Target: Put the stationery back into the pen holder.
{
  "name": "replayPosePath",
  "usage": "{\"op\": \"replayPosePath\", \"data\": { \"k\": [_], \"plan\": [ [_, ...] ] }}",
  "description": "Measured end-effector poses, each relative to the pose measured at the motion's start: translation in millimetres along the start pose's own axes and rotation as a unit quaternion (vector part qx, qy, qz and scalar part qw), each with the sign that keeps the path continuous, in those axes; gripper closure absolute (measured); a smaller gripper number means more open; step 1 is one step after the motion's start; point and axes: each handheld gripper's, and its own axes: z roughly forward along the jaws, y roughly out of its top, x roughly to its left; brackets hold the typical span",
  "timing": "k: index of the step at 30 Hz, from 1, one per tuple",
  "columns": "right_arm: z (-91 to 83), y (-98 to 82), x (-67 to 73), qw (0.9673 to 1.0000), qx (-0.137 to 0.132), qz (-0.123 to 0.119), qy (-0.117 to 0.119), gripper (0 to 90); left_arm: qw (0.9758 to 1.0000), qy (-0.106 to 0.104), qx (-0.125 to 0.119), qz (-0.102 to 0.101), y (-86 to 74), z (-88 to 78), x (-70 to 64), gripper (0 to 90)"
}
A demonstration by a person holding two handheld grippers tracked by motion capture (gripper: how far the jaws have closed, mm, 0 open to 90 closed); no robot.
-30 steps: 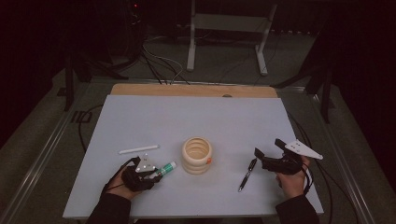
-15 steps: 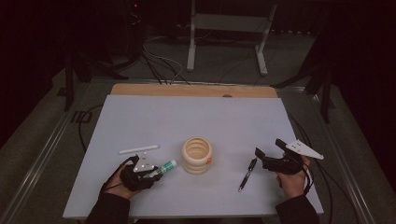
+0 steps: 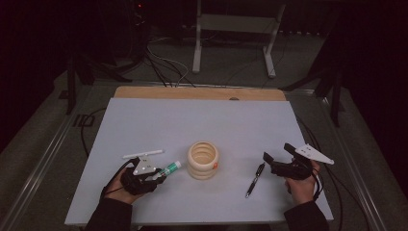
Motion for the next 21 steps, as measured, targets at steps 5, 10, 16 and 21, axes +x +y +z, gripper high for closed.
{"op": "replayPosePath", "data": {
  "k": [5,10,16,21],
  "plan": [
    [-0.1,0.1,-0.1,1.0000,-0.001,0.000,0.001,0.6,1.0000,0.002,-0.007,-0.003,2.0,-5.0,2.0,66.1],
    [-0.4,0.2,-0.5,1.0000,-0.002,0.002,0.000,0.6,0.9999,0.002,-0.014,-0.005,4.1,-8.5,2.6,66.0],
    [-0.7,0.2,-0.9,1.0000,-0.004,0.003,0.000,0.6,0.9998,-0.006,-0.020,-0.005,7.7,-12.4,3.4,66.0],
    [-1.0,0.3,-1.3,1.0000,-0.004,0.006,0.000,0.6,0.9997,-0.007,-0.021,-0.002,10.1,-15.8,4.9,66.0]
  ]
}}
